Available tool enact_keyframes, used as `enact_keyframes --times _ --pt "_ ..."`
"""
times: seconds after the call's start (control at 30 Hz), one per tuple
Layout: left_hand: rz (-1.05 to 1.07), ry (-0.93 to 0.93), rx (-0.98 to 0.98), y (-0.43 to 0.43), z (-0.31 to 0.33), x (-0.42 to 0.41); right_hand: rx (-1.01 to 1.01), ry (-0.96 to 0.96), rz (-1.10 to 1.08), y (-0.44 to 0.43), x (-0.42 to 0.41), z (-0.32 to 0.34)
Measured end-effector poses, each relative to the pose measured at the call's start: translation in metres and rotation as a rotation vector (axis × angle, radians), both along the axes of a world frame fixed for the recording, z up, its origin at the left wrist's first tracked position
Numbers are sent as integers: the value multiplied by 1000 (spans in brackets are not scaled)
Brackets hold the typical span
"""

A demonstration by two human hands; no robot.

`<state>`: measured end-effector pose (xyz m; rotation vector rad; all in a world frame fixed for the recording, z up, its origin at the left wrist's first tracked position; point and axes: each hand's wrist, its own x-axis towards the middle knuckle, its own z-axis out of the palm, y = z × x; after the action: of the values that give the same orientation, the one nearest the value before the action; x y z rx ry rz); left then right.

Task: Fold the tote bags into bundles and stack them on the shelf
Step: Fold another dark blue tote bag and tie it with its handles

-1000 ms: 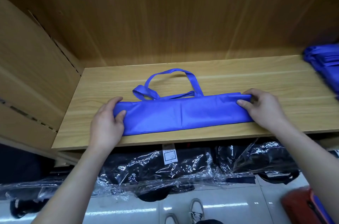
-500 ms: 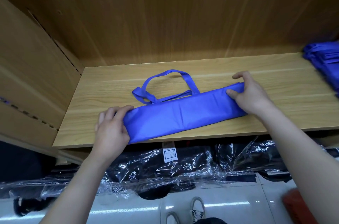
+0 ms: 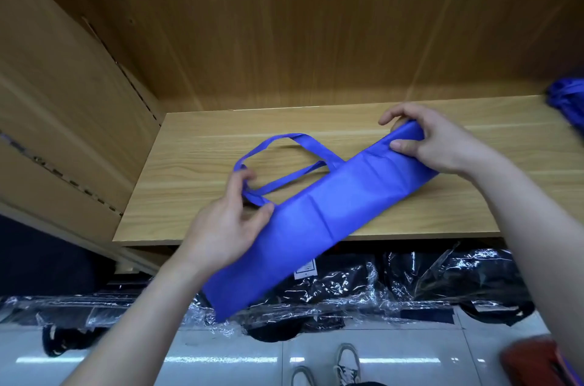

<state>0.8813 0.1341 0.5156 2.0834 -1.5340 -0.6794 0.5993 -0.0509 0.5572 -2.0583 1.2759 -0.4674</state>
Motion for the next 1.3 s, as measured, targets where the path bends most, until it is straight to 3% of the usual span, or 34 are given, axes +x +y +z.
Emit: enact_keyframes --times 0.1,0.17,0.23,0.27,0.4,0.5,0.57,0.7,0.77,0.83,0.9,0.97,1.03,1.13,1.2,1.3 --pt "296 647 -74 -25 20 -2 -20 82 160 0 8 19" --pt "416 973 -200 -37 27 3 -20 136 210 -2 13 26" --pt "395 1129 -253 -40 34 12 -40 178 229 -4 17 27" --pt "369 1119 -247 -41 38 16 -49 186 229 -5 20 26" --pt "194 554 12 -39 35 28 -171 234 201 -10 32 26" --pt "144 632 216 -34 25 14 -361 244 178 -12 47 24" --pt "116 584 125 -36 16 6 -526 223 182 -13 58 21" --pt "142 165 -211 -38 -5 15 -735 244 152 -15 80 12" --pt "203 90 -290 -34 -5 33 -794 230 160 -17 91 5" --pt "188 -135 -362 -25 1 47 -870 242 195 -19 100 -4" --pt "-42 -371 -430 -14 10 44 -918 288 230 -22 109 -12" --pt "-425 -466 -303 -5 18 23 -954 318 270 -24 118 -15" --pt "-685 -572 -47 0 14 1 -966 321 312 -23 126 -17" --pt "-744 -693 115 -3 -2 -9 -851 410 279 -10 131 -8" --pt "-711 -668 88 -4 -15 -6 -737 431 247 2 123 -1" --pt "-682 -626 -90 -4 -30 -4 -368 230 412 26 95 -4"
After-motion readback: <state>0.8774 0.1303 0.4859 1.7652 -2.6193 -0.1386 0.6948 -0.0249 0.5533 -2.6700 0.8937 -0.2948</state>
